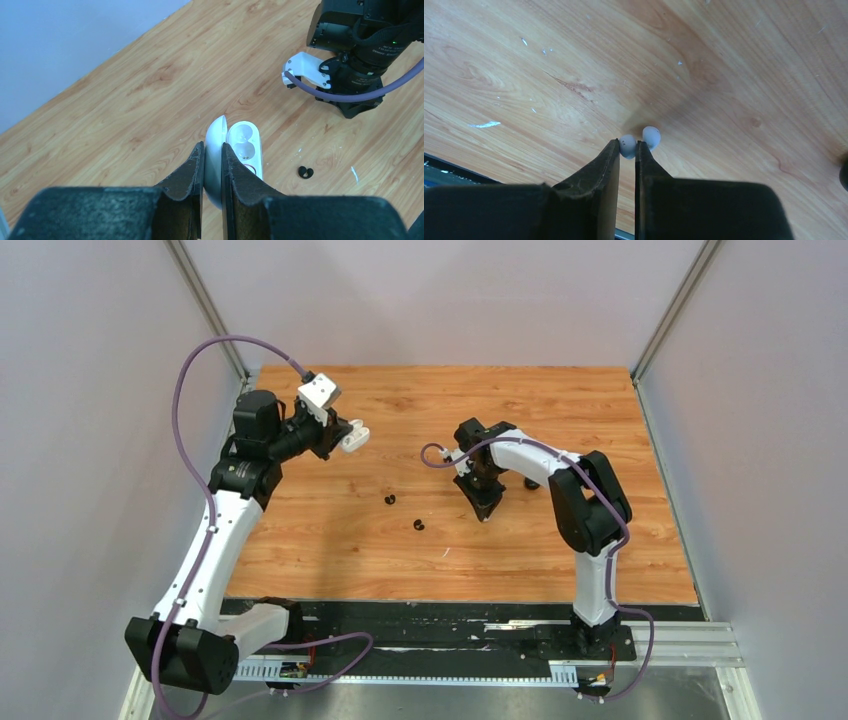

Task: Insert the wireless bluetooth earbuds into the charging case
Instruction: Pick up the right earbud from the center of the board.

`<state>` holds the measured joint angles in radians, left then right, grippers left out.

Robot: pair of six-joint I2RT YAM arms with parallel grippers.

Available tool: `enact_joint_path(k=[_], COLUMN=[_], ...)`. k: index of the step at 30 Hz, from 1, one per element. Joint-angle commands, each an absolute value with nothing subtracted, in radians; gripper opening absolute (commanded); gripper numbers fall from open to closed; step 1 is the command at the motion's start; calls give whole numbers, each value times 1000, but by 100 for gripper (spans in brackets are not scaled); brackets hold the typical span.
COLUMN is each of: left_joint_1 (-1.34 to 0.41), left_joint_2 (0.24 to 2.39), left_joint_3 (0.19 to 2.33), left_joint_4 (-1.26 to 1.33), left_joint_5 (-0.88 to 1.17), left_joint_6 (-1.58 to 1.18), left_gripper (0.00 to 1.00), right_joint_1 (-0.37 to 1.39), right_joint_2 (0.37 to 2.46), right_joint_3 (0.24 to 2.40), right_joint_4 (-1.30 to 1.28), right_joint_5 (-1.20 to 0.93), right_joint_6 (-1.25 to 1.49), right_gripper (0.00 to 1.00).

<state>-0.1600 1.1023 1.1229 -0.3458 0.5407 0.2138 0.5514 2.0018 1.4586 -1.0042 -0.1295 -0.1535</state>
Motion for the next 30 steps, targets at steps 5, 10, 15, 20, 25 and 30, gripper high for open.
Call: enact_joint_path(k=[5,10,15,20,25,30], left_joint_1=[-155,-155,-155,-155,-155,-155], left_joint_2=[1080,1090,1087,1077,1072,1072], left_joint_3=[1148,1156,1150,1144,1145,1155], left_joint_4=[-341,-335,-334,-341,-349,-370], left_joint_5=[541,545,546,540,537,534], left_joint_6=[211,215,216,228,241,260], left_gripper=[0,0,0,0,0,0], right_joint_1=[561,566,574,576,590,571], right_joint_2=[2008,1992,2002,2011,2011,1979], right_joint_3=[1518,1532,1516,1561,1625,1654], right_joint_4=[-942,-943,-935,-940,-954,-1023], right_joint_5=[-119,-112,-87,-205,-192,-279], right_joint_6=[-105,-92,-77,-60,-103,-219], right_gripper=[18,20,26,50,51,52])
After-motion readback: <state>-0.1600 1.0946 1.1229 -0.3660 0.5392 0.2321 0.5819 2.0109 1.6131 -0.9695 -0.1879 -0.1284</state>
